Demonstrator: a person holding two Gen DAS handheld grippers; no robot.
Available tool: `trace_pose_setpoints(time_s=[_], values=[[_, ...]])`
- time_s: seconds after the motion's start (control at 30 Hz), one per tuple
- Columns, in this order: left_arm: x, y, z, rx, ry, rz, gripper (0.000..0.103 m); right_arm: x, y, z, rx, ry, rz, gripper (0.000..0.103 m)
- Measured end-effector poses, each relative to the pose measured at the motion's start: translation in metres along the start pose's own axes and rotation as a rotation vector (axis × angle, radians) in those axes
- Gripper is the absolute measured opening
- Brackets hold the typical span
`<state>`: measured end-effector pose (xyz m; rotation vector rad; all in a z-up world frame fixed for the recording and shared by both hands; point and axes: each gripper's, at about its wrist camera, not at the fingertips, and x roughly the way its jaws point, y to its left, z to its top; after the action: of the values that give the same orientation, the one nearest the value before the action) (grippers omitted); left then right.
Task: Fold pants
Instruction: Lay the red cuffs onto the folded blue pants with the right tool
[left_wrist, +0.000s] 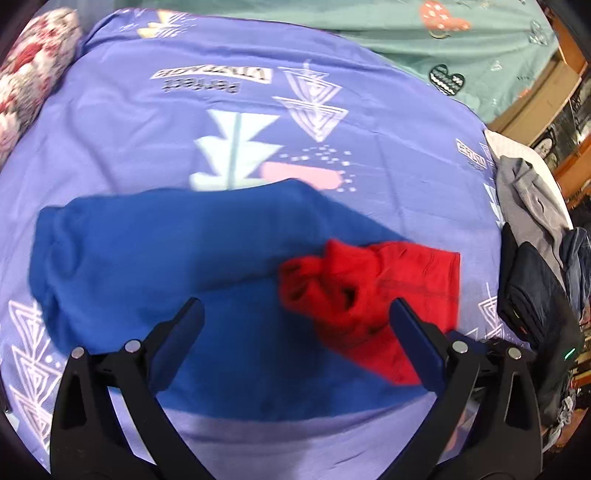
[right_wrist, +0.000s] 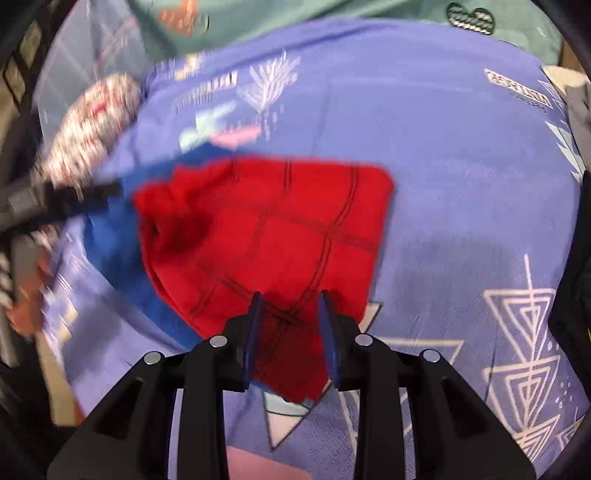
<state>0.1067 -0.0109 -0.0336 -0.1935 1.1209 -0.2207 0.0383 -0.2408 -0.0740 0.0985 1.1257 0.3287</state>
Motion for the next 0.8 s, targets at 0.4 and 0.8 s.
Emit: trace_pose_setpoints(time_s=[0.4,0.8], values=[[0.045,-0.011,-0.009,0.05,0.089,0.141,0.101,-0.003,-0.018,0.065,0.039,-0.104,-0.101,0.045],[0.016,0.022,-0.022,-0.006,0.056,0.092,0.101,0.011,-0.036,0.057,0.074,-0.121,0.0,0.065]])
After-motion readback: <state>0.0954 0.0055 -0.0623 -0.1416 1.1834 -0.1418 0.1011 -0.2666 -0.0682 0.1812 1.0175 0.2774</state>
